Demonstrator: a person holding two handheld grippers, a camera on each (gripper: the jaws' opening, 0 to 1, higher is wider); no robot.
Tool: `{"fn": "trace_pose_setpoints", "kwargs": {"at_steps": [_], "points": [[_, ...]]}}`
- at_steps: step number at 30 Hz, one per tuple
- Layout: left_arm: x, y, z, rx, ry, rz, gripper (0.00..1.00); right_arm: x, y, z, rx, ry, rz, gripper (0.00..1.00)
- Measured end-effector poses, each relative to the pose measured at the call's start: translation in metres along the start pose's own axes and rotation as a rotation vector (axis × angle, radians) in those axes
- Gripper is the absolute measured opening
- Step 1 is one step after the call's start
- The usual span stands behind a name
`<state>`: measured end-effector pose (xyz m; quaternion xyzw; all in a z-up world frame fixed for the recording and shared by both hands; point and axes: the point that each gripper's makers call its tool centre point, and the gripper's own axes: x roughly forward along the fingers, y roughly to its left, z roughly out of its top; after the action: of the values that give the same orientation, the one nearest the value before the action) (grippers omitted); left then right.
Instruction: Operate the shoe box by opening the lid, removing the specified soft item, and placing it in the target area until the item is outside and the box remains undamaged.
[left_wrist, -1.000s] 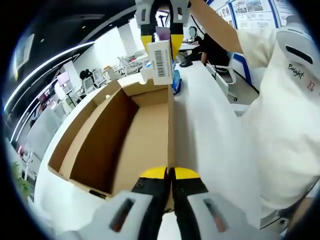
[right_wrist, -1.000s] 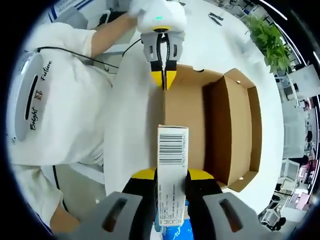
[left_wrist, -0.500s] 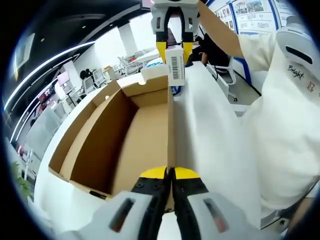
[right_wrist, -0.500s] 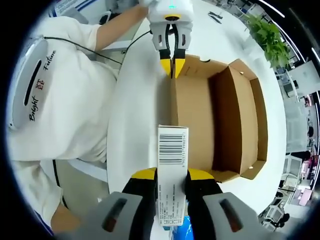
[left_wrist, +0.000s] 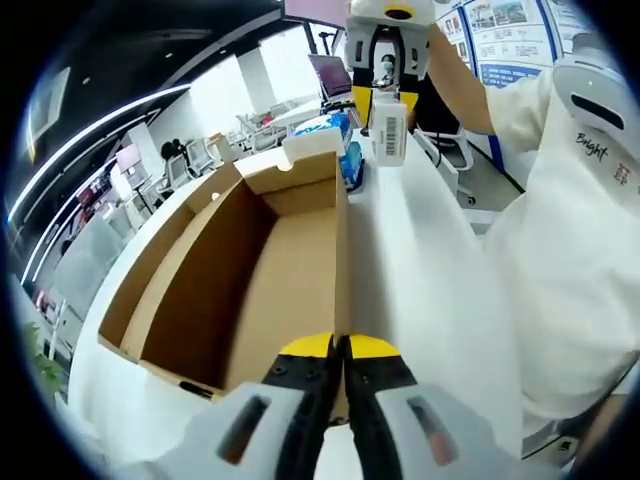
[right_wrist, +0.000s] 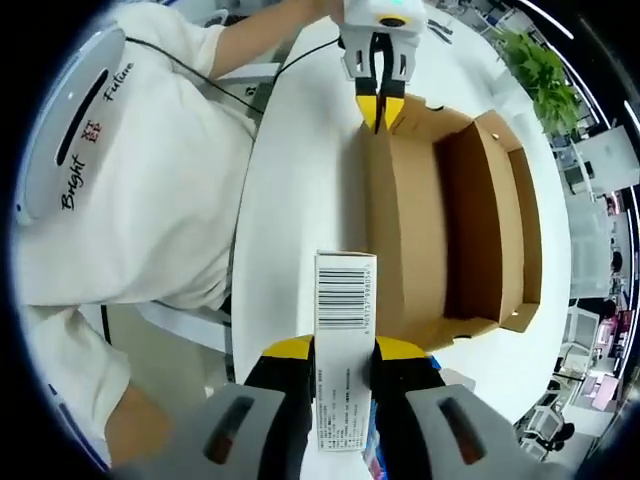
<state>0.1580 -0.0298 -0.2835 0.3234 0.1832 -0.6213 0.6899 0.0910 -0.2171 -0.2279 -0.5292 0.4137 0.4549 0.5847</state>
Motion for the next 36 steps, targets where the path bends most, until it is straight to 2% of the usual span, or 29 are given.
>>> {"fn": "trace_pose_setpoints", "kwargs": {"at_steps": [3, 8, 13, 18, 24, 36], "points": [[0.0, 0.0, 0.0, -0.003, 0.005, -0.007, 0.03, -0.002, 0.004, -0.007, 0.019, -0.011, 0.026, 0.2], [0.0, -0.001, 0.0, -0.004, 0.005, -0.011, 0.03, -0.003, 0.001, -0.019, 0.039, -0.027, 0.002, 0.2], [0.0, 0.001, -0.001, -0.005, 0.005, -0.013, 0.03, 0.002, 0.011, -0.043, 0.067, -0.001, 0.042, 0.2], [0.0, 0.002, -0.002, -0.01, 0.003, -0.009, 0.03, -0.001, 0.012, -0.068, 0.126, 0.02, 0.026, 0.2], [0.001, 0.003, -0.002, -0.009, 0.005, -0.009, 0.03, -0.002, 0.018, -0.076, 0.14, -0.012, 0.021, 0.2], [0.001, 0.003, -0.003, -0.007, 0.003, -0.007, 0.03, 0.009, 0.024, -0.104, 0.176, 0.005, 0.026, 0.2]]}}
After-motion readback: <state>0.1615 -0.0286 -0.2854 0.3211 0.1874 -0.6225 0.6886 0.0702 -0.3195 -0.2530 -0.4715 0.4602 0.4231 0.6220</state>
